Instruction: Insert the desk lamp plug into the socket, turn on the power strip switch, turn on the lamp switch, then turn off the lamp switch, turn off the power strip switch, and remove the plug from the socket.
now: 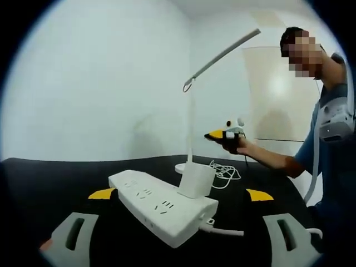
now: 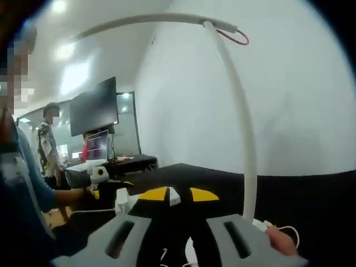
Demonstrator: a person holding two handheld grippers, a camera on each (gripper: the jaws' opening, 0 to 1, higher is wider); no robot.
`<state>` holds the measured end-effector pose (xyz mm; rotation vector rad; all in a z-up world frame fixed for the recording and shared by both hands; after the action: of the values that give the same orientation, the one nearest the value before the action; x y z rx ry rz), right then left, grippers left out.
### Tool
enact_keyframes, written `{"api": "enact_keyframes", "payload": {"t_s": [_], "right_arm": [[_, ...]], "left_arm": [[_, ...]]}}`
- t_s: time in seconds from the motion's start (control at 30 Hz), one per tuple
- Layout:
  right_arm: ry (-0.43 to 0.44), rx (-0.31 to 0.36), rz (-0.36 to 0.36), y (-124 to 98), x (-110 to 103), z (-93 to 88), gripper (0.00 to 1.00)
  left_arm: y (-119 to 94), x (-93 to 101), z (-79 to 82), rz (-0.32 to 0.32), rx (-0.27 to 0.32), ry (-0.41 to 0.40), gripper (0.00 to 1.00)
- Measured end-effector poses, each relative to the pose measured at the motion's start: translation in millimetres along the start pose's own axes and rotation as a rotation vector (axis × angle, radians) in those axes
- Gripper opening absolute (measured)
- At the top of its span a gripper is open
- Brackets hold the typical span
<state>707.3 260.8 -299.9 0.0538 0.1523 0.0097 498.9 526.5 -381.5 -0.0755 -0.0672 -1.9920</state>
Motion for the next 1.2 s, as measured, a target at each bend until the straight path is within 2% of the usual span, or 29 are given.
{"api": "enact_keyframes", "payload": {"t_s": [0.23,0.37,0.5,0.67,0.83,1.0,1.2], "right_arm": [[0.001,-0.012,-0.03,-1.0,7.1,-10.0,0.12],[-0.019,-0.043,-0.079,-2.4,14.9,-20.7,0.11],[-0.043,-0.08,-0.119,-4.1,17.9,-32.1,0.07],[-0.04,-0.08,-0.142,-7.4,21.0,-34.6,0.07],[-0.065,-0.11,-0.184,-9.1,26.4,-42.1,0.07],[-0.058,-0.087,-0.214,-9.4,31.7,-43.2,0.04],[-0.054,-0.104,-0.23,-9.1,35.6,-49.3,0.04]], "left_arm": [[0.9,-1.0,-1.0,0.001,-0.006,0.005,0.89],[1.0,-1.8,-1.3,0.002,-0.009,0.005,0.88],[1.2,-1.9,-1.5,0.005,-0.011,0.006,0.88],[1.1,-2.9,-1.5,0.01,-0.012,0.004,0.88],[1.2,-5.3,-1.6,0.016,-0.013,0.003,0.88],[1.2,-7.5,-1.4,0.02,-0.012,0.001,0.87],[0.7,-9.3,-1.8,0.024,-0.013,0.001,0.87]]}}
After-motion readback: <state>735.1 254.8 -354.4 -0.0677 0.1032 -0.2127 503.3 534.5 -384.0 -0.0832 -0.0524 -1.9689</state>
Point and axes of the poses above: the point that each gripper's makers call its tool centre point, and the gripper's own axes: y roughly forward along the fingers, x roughly to its right, z roughly out of its top, the point moved 3 cm from there along -y, roughly backward along the fingers, and after that the axes turned 4 degrees about z, right-handed, at the moved point
